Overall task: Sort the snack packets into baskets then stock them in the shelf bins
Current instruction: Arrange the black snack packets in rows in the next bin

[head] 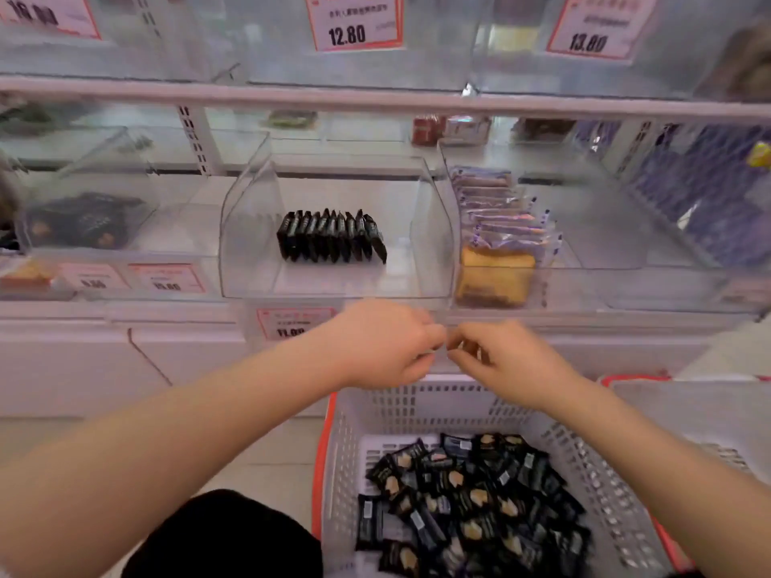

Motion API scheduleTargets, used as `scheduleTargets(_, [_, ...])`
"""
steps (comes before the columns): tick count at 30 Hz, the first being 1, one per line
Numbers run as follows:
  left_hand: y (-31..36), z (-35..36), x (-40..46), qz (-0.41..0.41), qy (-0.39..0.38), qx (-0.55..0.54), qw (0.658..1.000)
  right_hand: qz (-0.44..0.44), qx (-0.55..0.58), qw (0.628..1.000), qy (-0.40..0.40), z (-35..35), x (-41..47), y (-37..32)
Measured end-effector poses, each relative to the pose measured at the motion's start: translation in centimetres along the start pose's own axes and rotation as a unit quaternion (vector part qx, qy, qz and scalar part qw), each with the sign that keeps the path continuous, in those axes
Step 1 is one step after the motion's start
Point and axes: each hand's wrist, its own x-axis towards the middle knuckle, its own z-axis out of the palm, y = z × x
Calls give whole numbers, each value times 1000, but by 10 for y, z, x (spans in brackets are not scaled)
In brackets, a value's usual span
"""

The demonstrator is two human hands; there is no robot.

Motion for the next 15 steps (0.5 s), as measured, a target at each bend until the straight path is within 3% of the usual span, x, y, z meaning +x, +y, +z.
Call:
scheduleTargets(4, [37,67,16,-42,-115,-80,989,89,-32,989,-110,64,-31,51])
scheduleTargets(8, [69,143,25,-54,-208,-92,972,173,1,963,-207,117,-66,94])
scheduleTargets(15, [115,254,23,-68,-335,-163,926,271,48,908,-317,201,-115,154])
